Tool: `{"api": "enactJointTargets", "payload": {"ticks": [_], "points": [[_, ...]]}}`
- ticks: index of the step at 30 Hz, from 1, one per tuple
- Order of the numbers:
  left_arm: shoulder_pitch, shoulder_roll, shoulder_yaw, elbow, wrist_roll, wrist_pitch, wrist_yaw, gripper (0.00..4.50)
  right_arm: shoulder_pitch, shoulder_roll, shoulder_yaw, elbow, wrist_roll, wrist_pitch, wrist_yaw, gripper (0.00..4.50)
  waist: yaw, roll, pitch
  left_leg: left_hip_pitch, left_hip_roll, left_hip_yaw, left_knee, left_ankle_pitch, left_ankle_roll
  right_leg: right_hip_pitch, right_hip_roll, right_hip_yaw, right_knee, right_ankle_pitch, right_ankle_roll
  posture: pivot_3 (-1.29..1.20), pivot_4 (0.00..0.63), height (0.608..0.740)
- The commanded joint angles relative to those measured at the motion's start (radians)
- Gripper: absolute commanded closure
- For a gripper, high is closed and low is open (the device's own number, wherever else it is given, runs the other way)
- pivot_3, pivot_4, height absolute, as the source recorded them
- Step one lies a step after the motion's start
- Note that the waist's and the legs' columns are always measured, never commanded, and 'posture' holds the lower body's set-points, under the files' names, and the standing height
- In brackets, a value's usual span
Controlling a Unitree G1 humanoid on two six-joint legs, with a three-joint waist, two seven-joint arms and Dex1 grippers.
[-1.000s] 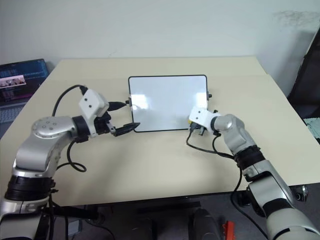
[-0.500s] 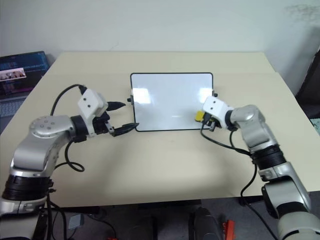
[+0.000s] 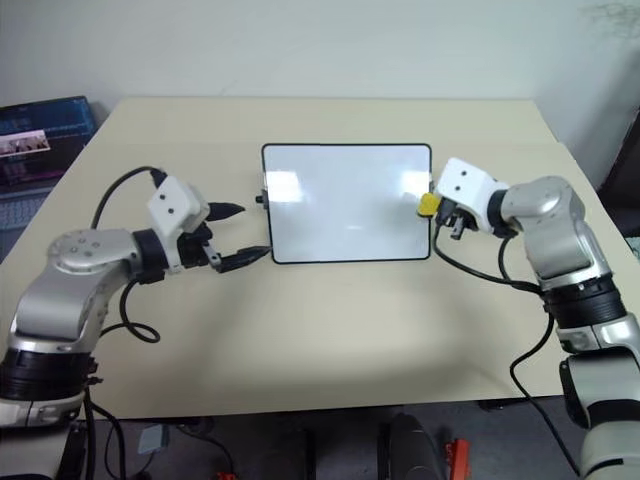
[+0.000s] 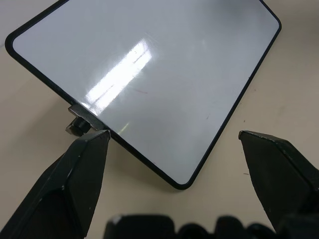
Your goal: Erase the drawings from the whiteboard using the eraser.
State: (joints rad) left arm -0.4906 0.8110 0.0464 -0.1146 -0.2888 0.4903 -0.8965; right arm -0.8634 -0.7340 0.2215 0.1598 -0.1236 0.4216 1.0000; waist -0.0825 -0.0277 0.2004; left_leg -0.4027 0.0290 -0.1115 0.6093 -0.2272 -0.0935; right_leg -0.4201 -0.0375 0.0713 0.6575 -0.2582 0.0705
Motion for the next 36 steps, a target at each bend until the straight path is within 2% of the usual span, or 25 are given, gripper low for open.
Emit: {"api": "enactJointTargets", "payload": {"ticks": [1, 27, 36], "points": [[-0.011, 0.014, 0.027, -0.023, -0.003, -0.018, 0.000, 0.00, -0.032, 0.002, -0.024, -0.039, 0.019, -0.006, 0.003, 3.53, 0.000, 0.000, 0.000, 0.000, 0.000, 0.000, 0.000, 0.000, 0.000, 0.000, 0.000, 0.000, 0.000, 0.000, 0.000, 0.00, 0.150, 0.740], [-0.012, 0.010, 0.024, -0.020, -0.003, -0.022, 0.001, 0.00, -0.026, 0.007, -0.035, -0.078, 0.063, 0.020, 0.009, 3.53, -0.001, 0.000, 0.000, 0.001, 0.000, 0.000, 0.003, 0.000, 0.000, 0.000, 0.000, 0.000, 0.005, 0.000, 0.000, 0.00, 0.150, 0.740], [-0.052, -0.029, -0.016, -0.020, -0.005, -0.027, -0.009, 0.00, 0.013, -0.026, -0.075, -0.033, 0.064, 0.066, -0.053, 3.53, 0.000, 0.000, 0.000, 0.001, 0.000, 0.000, 0.004, 0.000, 0.000, 0.000, 0.000, 0.000, 0.006, 0.000, 0.000, 0.00, 0.150, 0.740]]}}
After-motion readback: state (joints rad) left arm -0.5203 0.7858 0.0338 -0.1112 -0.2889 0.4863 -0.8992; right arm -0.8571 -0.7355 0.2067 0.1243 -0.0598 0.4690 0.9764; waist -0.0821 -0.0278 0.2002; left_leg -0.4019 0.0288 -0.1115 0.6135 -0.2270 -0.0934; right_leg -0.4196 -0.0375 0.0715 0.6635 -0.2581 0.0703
